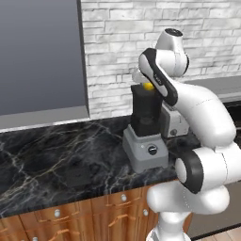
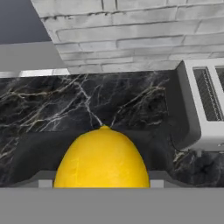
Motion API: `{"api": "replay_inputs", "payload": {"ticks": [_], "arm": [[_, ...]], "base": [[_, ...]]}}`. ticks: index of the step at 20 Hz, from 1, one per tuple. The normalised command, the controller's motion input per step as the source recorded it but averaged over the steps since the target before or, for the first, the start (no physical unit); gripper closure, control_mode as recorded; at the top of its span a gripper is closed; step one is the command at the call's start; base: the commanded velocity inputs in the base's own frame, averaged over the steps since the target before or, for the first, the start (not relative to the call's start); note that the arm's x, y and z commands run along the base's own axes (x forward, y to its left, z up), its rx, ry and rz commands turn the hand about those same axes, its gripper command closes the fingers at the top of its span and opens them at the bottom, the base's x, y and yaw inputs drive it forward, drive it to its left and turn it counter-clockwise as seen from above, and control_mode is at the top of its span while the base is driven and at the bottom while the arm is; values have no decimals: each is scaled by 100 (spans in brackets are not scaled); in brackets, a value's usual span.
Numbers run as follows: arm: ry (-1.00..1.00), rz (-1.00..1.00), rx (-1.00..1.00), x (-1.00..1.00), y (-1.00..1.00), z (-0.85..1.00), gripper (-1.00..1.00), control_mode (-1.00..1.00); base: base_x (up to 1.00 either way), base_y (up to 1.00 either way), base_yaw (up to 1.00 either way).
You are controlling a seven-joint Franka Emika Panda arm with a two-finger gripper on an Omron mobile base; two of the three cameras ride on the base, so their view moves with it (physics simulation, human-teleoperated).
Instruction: Grab the lemon and lime from the fridge, place them in the blender, close the lid, and turn on the blender to create a marinade.
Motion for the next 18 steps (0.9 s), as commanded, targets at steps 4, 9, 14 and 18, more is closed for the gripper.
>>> {"api": "replay_inputs", "payload": {"ticks": [4,9,14,18], "arm": [[12,1,-4,62,11,-64,100,-100],[6,0,-8,29,30,-56,100,-100],[-9,2,-11,-54,40,-46,100,-100],[-2,1,-11,-31,35,-39,100,-100]], "base": [[0,0,0],[0,0,0],[0,0,0],[0,0,0]]}}
